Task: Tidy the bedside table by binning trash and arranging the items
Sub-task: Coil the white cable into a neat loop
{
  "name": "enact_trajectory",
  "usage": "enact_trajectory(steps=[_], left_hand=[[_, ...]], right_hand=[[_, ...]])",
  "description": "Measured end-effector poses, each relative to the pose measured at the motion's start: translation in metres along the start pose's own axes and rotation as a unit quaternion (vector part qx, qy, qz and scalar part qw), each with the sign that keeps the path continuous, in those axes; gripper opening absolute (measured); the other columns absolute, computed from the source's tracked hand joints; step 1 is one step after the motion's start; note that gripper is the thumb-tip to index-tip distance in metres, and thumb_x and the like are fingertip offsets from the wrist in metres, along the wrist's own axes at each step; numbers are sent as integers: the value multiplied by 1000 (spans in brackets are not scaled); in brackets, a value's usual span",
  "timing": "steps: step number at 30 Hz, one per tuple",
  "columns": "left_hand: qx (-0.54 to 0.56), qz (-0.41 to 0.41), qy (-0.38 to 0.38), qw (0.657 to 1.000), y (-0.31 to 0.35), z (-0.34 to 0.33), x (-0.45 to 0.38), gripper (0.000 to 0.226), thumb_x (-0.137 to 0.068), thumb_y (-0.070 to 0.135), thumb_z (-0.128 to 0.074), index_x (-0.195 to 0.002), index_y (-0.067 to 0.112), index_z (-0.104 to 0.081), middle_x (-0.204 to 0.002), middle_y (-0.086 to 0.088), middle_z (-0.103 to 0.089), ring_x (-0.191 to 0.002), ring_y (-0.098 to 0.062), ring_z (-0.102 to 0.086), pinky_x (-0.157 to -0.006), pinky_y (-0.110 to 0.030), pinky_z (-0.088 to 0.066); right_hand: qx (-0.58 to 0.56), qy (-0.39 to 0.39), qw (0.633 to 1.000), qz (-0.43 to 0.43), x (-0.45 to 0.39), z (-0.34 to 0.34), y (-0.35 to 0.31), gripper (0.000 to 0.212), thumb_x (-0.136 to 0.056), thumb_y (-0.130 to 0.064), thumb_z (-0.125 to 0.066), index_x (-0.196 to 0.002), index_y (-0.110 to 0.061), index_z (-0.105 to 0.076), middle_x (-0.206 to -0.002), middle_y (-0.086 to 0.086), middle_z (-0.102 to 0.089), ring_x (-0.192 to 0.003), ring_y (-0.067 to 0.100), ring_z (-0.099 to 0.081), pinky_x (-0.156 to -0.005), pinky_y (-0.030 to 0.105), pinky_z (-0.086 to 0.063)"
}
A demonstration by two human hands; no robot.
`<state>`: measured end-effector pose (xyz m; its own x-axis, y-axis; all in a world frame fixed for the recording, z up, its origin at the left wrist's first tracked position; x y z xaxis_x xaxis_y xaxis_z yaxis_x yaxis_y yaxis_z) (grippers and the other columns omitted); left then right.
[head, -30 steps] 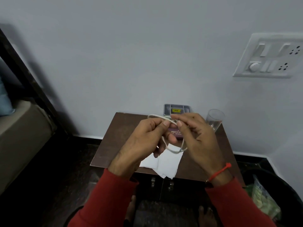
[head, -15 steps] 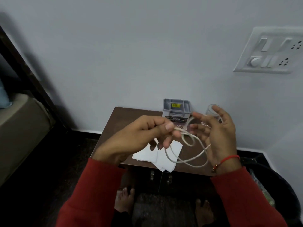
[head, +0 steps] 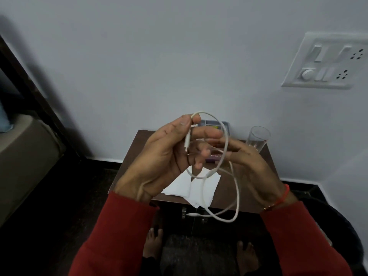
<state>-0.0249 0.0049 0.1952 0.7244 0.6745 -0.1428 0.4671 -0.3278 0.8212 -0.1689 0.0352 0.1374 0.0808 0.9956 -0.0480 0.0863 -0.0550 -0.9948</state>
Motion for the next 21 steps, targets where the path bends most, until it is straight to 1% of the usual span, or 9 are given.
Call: enact_trajectory(steps=[3, 6, 8, 9, 11, 14, 16, 18, 21], left_hand=[[29, 22, 6, 999, -7, -4, -2, 21, -103, 23, -39, -98, 15, -57, -103, -6, -79, -67, -15, -70, -52, -24, -53], [45, 24, 41, 998, -5, -1, -1, 19, -95, 24, -46, -91, 15, -63, -101, -3, -80, -66, -11, -72, -52, -21, -55], [76, 28, 50, 996, -4, 3, 1, 28, -93, 23, -48, -84, 17, -74, -96, -1, -81, -64, -9, -72, -52, -20, -56], [107, 39, 34, 993, -6, 2, 1, 30, -94, 22, -49, -86, 16, -78, -94, -1, -80, -64, -9, -73, -53, -21, -57], [199, 75, -51, 976, -11, -13, 4, 30, -102, 16, -47, -112, 5, -73, -98, -9, -78, -69, -17, -74, -62, -28, -61], [226, 80, -152, 959, -14, -37, 10, 39, -107, 9, -39, -140, -10, -48, -100, -18, -74, -74, -24, -76, -67, -33, -62], [199, 72, -203, 956, -19, -50, 15, 39, -106, 8, -43, -140, -10, -48, -94, -15, -74, -70, -19, -76, -63, -30, -62], [197, 59, -219, 954, -18, -55, 17, 34, -104, 6, -46, -134, -8, -52, -91, -14, -75, -69, -18, -76, -61, -30, -63], [240, 37, -211, 947, -7, -50, 14, 25, -103, 1, -47, -126, -4, -55, -94, -18, -74, -73, -25, -77, -63, -34, -63]], right_hand=[[-29, -18, 999, 39, 3, -13, -11, 49, -88, -36, -59, -121, -1, -65, -125, 16, -63, -123, 46, -53, -106, 66, -38], [-46, 3, 995, 91, 8, -16, -25, 41, -98, -24, -41, -109, 5, -67, -131, 22, -60, -127, 35, -55, -102, 51, -48], [-89, -7, 993, 71, 10, -19, -27, 32, -99, -24, -49, -96, 4, -65, -109, 26, -67, -104, 41, -64, -92, 52, -53], [-94, -15, 994, 57, 9, -22, -26, 27, -96, -24, -53, -91, 2, -61, -94, 26, -66, -85, 40, -66, -80, 49, -57], [-28, -7, 998, 63, 8, -25, -26, 23, -94, -21, -56, -87, 0, -57, -74, 21, -62, -57, 31, -58, -57, 33, -54], [234, 32, 964, 126, 2, -24, -28, 5, -95, -12, -61, -93, -9, -62, -66, 8, -64, -54, 19, -60, -57, 28, -51], [290, 55, 949, 110, -2, -18, -18, 6, -92, -16, -60, -90, -11, -63, -62, -3, -61, -57, 11, -60, -62, 33, -50], [294, 83, 948, 86, -3, -10, -10, 9, -92, -22, -62, -92, -13, -65, -68, -1, -67, -65, 17, -65, -68, 39, -55], [301, 109, 944, 85, -1, -1, -7, 3, -92, -18, -66, -91, -20, -68, -72, -2, -70, -66, 8, -67, -67, 30, -53]])
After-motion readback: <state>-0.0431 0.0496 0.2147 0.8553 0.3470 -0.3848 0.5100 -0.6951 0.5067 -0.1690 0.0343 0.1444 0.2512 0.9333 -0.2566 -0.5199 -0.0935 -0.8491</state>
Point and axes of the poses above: each hand's wrist, its own x-axis away from the middle knuckle, its own z-axis out of the back of the hand, y = z × x, the point moved 8 cm from there along -x, towards the middle knuckle
